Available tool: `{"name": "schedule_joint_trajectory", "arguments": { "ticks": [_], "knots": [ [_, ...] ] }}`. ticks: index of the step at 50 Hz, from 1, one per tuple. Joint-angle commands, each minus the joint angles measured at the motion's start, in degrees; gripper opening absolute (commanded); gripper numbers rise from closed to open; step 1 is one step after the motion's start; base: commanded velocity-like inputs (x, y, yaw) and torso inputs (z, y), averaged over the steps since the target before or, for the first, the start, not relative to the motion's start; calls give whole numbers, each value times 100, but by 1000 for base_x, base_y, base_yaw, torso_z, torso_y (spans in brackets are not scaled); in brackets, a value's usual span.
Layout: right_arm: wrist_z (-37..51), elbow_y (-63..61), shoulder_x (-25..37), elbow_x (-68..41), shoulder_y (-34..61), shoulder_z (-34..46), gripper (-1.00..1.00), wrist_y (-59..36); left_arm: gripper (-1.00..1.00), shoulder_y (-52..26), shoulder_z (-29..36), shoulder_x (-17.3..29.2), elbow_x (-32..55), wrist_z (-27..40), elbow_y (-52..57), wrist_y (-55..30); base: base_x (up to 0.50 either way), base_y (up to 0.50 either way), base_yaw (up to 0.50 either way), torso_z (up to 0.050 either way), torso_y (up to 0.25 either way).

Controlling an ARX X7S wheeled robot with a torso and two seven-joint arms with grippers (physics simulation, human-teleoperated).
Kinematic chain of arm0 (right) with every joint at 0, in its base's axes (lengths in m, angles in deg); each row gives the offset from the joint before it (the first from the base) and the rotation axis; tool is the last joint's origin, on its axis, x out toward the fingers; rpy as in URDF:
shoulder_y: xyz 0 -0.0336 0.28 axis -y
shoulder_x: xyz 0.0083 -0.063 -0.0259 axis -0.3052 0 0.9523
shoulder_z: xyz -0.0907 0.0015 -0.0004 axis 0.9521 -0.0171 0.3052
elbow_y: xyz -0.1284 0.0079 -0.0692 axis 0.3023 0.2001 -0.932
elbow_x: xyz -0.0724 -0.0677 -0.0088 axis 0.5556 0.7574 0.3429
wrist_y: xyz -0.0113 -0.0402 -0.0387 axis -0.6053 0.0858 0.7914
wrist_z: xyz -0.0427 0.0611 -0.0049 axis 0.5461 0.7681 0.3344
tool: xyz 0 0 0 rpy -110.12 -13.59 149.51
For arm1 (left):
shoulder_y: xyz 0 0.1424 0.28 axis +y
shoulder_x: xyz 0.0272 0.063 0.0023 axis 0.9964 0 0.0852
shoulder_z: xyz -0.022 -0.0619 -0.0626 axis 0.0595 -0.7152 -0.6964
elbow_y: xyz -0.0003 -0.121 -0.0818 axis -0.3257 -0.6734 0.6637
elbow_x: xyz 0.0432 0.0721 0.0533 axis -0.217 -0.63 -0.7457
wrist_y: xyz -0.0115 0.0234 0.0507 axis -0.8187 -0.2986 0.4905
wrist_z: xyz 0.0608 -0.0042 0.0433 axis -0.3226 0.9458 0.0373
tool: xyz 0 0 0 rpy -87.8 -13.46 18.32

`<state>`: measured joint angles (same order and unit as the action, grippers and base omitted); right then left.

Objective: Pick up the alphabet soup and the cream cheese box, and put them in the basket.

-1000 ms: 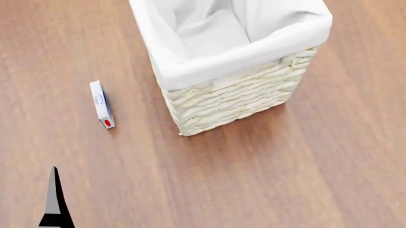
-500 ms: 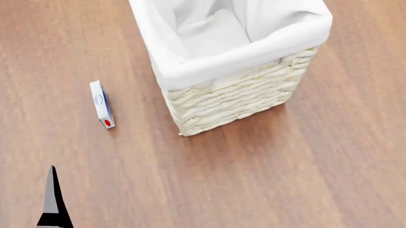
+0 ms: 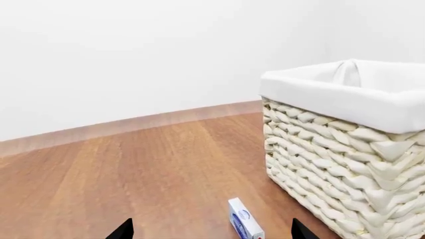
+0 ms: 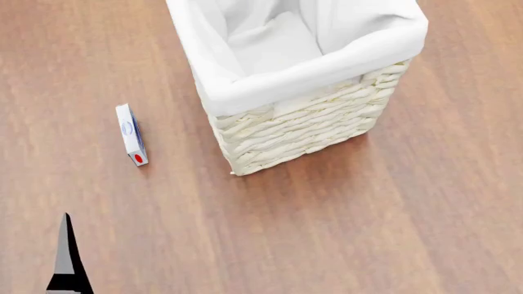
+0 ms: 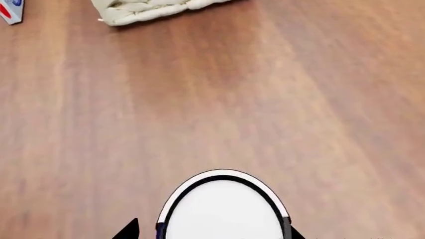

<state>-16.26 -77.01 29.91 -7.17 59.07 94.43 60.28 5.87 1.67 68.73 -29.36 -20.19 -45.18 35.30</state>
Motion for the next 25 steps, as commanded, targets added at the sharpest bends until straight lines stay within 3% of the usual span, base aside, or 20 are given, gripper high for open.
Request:
{"name": "schedule_joint_trajectory", "arguments": {
  "ticks": [1,8,9,25],
  "knots": [
    [-122,268,-55,-22,32,167,100,95,100,-17,11,8,-1,14,-23,-5,0,0,0,0,0],
    [-159,350,-63,9,29,201,100,150,100,-14,14,16,-2,30,-16,-19,0,0,0,0,0],
    [-161,389,-72,29,33,196,-100,180,100,-16,21,18,-12,29,-25,-19,0,0,0,0,0],
    [-162,415,-60,77,31,246,-100,223,100,-30,59,19,-13,44,-34,-32,1,0,0,0,-1]
  ]
}}
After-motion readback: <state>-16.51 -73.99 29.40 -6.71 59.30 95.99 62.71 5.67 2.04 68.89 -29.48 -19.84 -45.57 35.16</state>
